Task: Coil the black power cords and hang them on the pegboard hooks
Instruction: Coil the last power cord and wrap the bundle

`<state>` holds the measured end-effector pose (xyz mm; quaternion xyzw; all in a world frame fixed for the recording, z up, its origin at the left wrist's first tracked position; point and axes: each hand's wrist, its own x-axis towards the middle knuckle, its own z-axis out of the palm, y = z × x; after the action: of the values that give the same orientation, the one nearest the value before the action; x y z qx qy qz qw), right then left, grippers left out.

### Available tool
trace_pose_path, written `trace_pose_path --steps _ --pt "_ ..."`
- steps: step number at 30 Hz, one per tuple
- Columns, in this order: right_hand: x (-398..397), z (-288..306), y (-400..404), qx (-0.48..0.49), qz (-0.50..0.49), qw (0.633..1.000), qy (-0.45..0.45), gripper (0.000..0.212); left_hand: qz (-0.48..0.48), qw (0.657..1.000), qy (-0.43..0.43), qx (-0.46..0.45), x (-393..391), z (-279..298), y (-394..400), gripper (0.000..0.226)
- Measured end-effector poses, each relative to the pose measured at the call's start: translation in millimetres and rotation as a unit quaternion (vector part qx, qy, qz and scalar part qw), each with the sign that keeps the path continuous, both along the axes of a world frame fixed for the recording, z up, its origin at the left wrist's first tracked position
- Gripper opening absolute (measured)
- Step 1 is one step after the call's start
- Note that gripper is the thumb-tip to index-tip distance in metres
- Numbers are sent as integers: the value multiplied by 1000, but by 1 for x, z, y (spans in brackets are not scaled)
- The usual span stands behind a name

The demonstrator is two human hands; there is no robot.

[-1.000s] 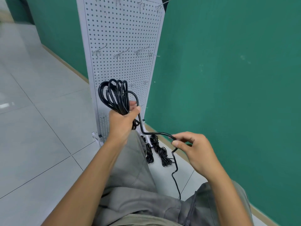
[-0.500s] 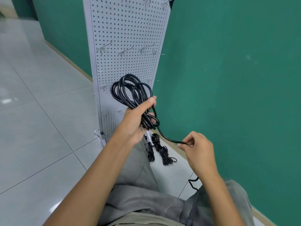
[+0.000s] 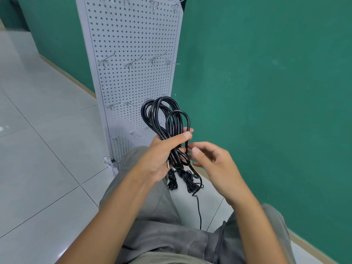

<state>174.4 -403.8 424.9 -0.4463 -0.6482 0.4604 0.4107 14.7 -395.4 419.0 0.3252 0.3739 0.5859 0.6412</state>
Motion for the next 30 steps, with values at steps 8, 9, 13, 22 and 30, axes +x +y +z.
trace_pose_path --steps 8,9,13,22,30 --pt "-3 -6 -2 68 -61 996 -11 11 -33 999 -7 -8 10 -7 -2 24" --pt "-3 -6 -2 69 -66 995 -4 12 -34 999 -11 -7 10 -8 -1 25" --pt "-4 -6 -1 91 -116 989 -13 11 -52 999 6 13 13 -11 -1 35" --pt "1 6 -3 119 -136 983 39 19 -194 981 -8 18 12 -25 -4 46" --pt "10 0 1 7 -153 971 184 12 -196 972 100 77 20 -27 -9 34"
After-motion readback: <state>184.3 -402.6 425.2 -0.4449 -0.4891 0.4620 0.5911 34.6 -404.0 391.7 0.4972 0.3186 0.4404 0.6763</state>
